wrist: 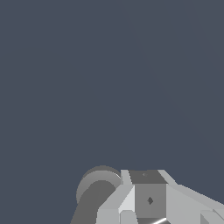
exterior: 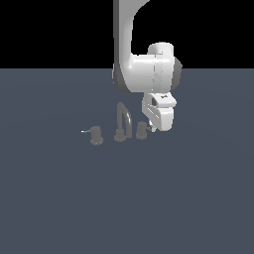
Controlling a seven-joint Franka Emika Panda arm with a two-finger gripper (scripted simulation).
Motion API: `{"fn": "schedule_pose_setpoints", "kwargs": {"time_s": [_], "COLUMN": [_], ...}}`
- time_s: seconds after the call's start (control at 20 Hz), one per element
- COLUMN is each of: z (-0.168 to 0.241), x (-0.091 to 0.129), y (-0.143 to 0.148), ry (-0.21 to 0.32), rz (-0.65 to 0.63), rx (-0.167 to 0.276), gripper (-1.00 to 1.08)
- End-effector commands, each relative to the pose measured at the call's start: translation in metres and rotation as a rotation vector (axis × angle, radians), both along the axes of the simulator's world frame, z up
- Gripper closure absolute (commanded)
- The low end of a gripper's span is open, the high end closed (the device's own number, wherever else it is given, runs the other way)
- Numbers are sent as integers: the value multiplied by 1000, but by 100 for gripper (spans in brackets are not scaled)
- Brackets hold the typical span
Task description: Turn on the faucet by rotating a designated handle.
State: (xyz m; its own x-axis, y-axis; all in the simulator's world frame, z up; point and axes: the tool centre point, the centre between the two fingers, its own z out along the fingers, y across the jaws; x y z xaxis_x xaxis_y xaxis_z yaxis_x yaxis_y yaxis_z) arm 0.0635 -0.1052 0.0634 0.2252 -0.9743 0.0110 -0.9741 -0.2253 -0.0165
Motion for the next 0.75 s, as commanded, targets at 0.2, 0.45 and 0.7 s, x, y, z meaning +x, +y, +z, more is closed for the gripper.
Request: {"fn": "schedule_pose_setpoints", "kwargs": {"time_s": [0.2,0.45,0.7], "z": [0,0,0], "x": [-22,-20,-22], "y": [23,28,59], "ry": [17,14,18], "rz": [10,-3,8], "rx": [7,2,6], "gripper": [108,108,108]}}
